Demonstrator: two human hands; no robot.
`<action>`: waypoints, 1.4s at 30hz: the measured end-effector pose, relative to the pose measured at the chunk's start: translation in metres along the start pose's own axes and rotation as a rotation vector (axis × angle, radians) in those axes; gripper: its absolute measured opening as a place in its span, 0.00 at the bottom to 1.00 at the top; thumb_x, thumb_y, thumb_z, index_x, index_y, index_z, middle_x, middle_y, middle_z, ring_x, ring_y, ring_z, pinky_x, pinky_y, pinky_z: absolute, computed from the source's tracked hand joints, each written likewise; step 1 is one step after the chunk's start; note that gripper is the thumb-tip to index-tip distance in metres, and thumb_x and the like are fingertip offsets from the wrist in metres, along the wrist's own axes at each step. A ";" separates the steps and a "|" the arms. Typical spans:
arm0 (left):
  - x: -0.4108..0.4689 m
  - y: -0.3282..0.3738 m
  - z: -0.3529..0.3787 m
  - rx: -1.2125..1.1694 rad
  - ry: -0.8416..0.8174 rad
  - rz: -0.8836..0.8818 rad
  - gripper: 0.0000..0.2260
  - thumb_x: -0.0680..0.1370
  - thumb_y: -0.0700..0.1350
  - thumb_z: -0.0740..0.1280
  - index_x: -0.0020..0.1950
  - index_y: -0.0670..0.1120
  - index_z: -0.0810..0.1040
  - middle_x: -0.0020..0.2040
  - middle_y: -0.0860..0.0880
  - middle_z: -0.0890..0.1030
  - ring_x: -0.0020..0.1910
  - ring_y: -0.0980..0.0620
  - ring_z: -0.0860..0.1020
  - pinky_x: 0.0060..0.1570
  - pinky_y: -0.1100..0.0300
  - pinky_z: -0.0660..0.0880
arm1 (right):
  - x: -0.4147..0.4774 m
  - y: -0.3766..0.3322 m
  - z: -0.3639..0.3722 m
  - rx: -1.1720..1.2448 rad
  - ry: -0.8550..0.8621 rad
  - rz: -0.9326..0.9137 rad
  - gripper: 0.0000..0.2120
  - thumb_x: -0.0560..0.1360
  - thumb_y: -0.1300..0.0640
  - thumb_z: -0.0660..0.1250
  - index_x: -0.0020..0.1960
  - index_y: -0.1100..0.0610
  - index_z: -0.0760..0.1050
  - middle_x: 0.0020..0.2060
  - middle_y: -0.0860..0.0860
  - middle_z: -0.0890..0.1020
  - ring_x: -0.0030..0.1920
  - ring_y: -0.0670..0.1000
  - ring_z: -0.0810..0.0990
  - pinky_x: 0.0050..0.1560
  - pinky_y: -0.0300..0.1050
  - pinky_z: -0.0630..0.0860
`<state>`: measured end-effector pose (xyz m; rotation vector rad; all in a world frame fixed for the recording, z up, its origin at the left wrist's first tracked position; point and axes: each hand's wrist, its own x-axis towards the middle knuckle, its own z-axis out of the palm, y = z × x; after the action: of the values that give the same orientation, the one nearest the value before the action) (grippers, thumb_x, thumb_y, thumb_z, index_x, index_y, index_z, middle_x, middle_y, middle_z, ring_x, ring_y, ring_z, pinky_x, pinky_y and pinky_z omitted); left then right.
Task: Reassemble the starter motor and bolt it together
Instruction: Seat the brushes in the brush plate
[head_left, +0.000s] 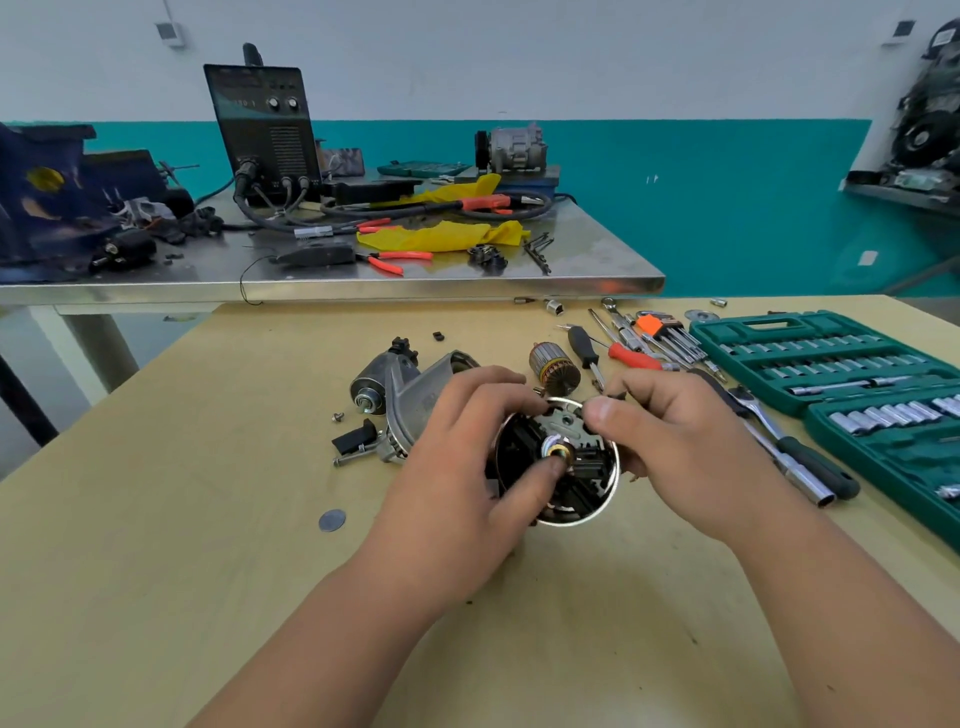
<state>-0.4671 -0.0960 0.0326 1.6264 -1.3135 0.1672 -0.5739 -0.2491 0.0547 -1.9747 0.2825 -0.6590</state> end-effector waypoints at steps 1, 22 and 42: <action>0.000 0.000 0.001 -0.009 -0.004 -0.005 0.12 0.72 0.54 0.69 0.52 0.61 0.70 0.63 0.65 0.67 0.63 0.66 0.70 0.55 0.63 0.75 | -0.001 0.001 0.001 0.000 -0.009 0.004 0.18 0.62 0.39 0.66 0.31 0.55 0.72 0.22 0.45 0.70 0.23 0.44 0.68 0.26 0.35 0.65; 0.012 0.009 0.003 -0.789 0.309 -0.800 0.05 0.79 0.45 0.65 0.53 0.48 0.79 0.46 0.46 0.85 0.44 0.45 0.84 0.39 0.51 0.82 | -0.003 0.001 0.021 0.502 -0.084 0.042 0.17 0.74 0.53 0.59 0.28 0.48 0.77 0.21 0.43 0.74 0.23 0.42 0.73 0.25 0.33 0.71; 0.002 0.007 0.010 -0.384 0.130 -0.606 0.07 0.78 0.48 0.69 0.51 0.56 0.73 0.40 0.62 0.83 0.36 0.59 0.82 0.33 0.63 0.78 | -0.004 -0.011 0.003 -0.300 0.043 -0.238 0.13 0.65 0.44 0.71 0.34 0.51 0.71 0.28 0.44 0.75 0.28 0.41 0.70 0.26 0.34 0.65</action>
<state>-0.4762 -0.1037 0.0332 1.5706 -0.6579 -0.3242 -0.5764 -0.2395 0.0623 -2.3063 0.1814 -0.8514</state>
